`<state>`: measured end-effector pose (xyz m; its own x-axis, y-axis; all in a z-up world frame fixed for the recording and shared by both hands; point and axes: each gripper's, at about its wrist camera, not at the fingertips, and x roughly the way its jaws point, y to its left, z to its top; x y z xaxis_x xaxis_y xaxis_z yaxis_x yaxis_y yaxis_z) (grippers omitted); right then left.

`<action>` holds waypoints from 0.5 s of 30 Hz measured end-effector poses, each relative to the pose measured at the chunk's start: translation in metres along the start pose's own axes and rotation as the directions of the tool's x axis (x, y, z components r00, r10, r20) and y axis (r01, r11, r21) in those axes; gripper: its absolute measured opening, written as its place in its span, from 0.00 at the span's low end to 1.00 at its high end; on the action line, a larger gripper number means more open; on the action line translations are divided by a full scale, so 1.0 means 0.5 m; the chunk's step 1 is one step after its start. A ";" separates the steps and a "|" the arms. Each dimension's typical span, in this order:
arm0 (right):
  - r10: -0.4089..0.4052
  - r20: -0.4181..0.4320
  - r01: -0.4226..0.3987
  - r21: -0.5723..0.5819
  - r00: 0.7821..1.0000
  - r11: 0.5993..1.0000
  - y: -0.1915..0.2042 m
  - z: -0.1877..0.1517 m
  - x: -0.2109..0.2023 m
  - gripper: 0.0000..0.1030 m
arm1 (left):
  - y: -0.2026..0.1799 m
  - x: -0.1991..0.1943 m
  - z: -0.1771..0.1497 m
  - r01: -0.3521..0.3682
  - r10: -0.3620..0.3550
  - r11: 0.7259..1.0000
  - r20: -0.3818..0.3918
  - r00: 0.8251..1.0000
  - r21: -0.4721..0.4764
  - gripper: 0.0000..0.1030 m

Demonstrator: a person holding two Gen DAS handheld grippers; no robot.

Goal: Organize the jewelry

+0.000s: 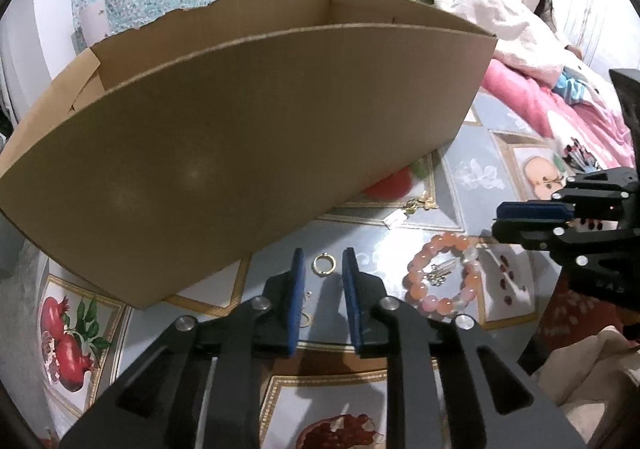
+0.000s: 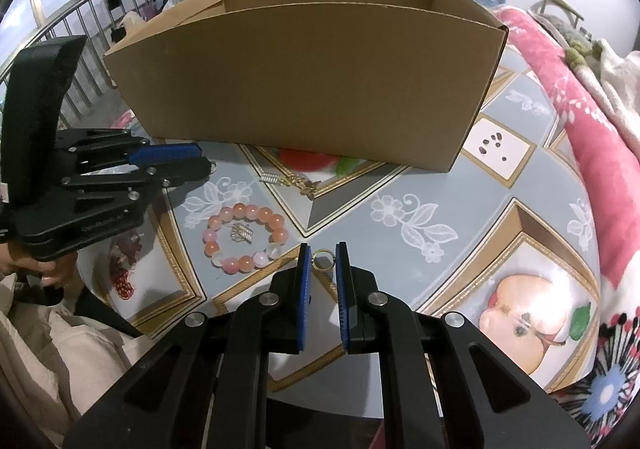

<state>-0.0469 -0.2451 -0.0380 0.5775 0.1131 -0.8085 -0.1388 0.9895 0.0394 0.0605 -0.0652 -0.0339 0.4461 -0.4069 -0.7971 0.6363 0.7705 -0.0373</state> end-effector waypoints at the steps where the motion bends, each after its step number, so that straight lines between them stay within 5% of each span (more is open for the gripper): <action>1: 0.002 0.001 -0.002 0.002 1.000 1.000 -0.001 -0.001 0.000 0.10 | 0.000 0.004 0.001 0.002 -0.001 1.000 -0.008 1.000 0.002 0.19; 15: 0.026 0.009 -0.026 0.034 1.000 0.999 -0.033 0.002 0.008 0.10 | -0.026 0.024 0.018 -0.021 0.025 0.997 -0.046 0.999 0.080 0.15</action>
<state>-0.0414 -0.2610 -0.0410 0.5806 0.1394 -0.8021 -0.1261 0.9887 0.0806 0.0634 -0.0844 -0.0377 0.4328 -0.3645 -0.8245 0.6752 0.7371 0.0285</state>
